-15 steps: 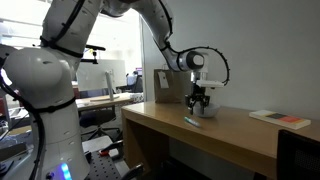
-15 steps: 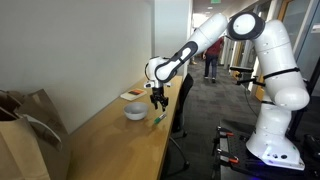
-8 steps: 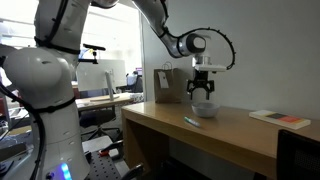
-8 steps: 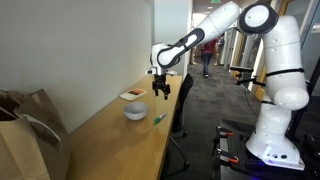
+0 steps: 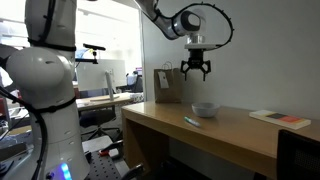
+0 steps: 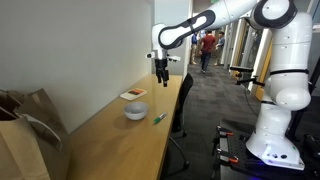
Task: Remove the marker from the bowl and place it on the table
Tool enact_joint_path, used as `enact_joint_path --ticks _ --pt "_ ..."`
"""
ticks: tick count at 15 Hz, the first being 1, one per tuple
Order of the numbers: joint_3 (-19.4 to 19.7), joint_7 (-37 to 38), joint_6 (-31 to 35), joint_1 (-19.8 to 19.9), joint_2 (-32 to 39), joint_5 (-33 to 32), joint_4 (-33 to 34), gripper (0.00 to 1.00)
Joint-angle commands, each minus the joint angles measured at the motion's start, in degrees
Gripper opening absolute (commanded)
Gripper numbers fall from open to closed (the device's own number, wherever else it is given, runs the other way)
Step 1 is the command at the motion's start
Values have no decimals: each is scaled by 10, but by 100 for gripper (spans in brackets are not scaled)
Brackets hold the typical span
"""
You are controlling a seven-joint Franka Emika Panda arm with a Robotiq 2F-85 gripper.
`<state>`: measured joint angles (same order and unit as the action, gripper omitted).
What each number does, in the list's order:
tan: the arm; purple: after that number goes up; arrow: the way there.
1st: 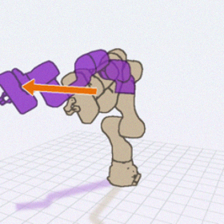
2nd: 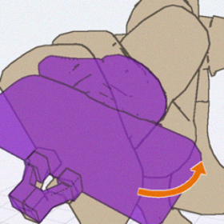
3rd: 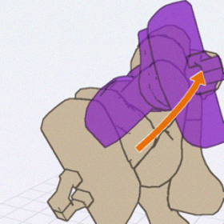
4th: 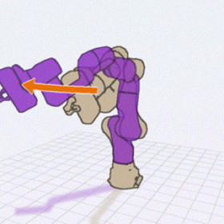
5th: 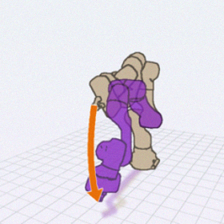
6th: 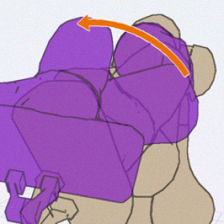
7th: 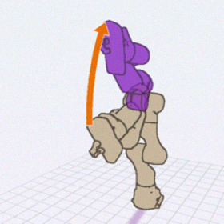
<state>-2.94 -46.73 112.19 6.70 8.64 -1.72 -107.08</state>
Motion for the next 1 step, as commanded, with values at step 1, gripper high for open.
enact_joint_path --ticks 1 --pt "9 28 -7 -12 3 16 17 100"
